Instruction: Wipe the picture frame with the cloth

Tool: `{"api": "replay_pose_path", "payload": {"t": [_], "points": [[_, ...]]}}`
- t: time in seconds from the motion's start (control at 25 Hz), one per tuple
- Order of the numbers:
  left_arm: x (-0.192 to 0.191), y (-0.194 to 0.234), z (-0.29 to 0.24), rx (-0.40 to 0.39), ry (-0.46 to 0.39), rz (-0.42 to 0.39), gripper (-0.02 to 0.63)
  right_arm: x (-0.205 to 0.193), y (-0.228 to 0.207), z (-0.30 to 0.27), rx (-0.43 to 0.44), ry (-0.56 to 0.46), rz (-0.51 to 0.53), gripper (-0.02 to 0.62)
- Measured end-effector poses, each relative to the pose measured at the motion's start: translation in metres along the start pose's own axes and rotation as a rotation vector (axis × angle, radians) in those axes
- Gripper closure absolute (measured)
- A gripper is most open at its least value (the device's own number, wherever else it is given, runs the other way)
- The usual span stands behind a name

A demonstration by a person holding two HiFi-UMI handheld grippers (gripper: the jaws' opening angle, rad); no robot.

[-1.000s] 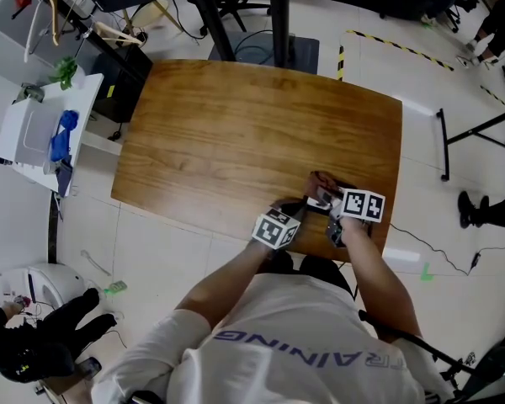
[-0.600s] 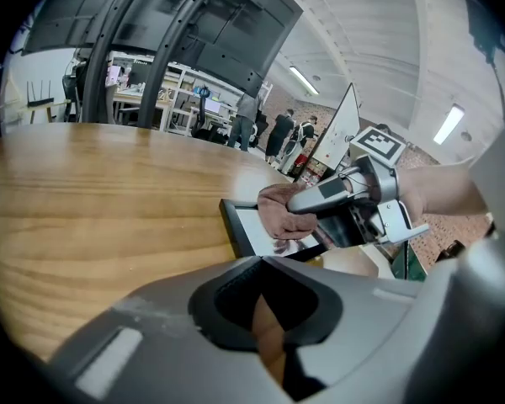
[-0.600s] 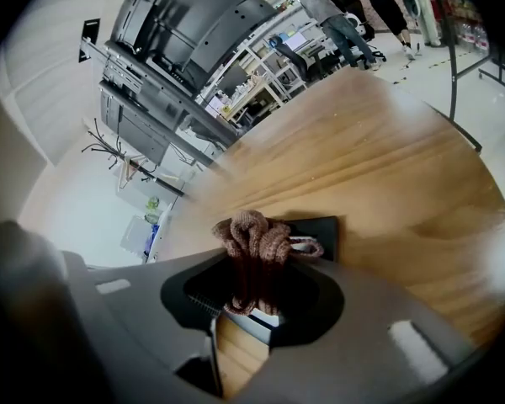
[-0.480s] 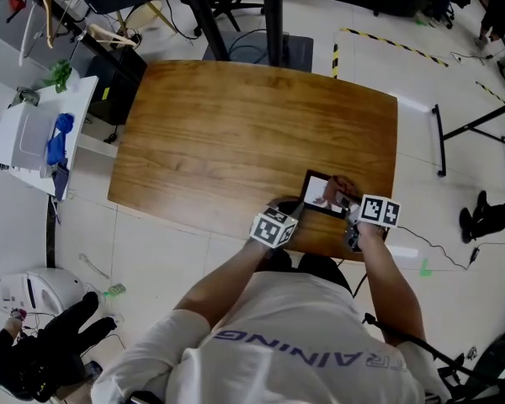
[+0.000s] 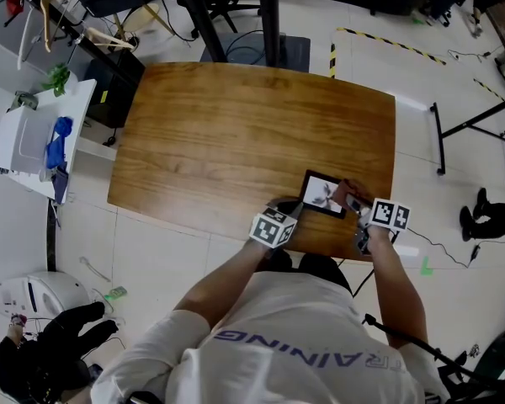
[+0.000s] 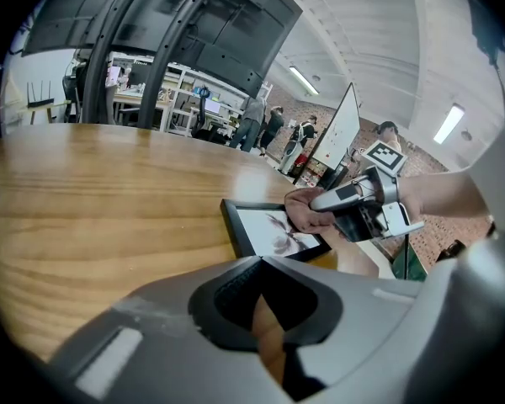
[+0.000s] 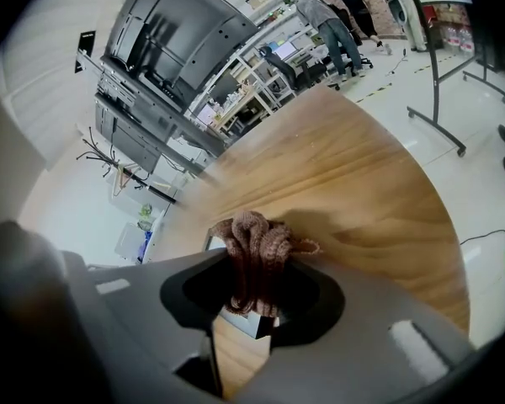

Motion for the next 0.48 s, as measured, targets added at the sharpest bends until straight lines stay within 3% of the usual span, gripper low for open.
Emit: {"api": "replay_pose_path", "payload": {"t": [0.12,0.24,0.36,0.48], "points": [[0.0,0.0,0.0,-0.002,0.002,0.001,0.6,0.001,0.003,0.0,0.007,-0.005,-0.008,0.466],[0.0,0.0,0.0,-0.002,0.001,-0.001,0.6,0.002,0.026,-0.004,0.086,-0.018,-0.03,0.468],[0.0,0.0,0.0,0.0,0.001,0.0,0.6,-0.001,0.054,-0.022,0.142,0.008,0.015,0.468],[0.001,0.001,0.0,0.0,0.001,0.0,0.6,-0.006,0.066,-0.047,0.132,0.046,0.049,0.468]]}}
Point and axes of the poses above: the fingertips, and each gripper's own axes: z backward along the fingers, y to its left, x out of its top, the point moved 10 cm from there along z, backward along the fingers, and after that the axes turned 3 degrees about x, right-handed, at the moved point
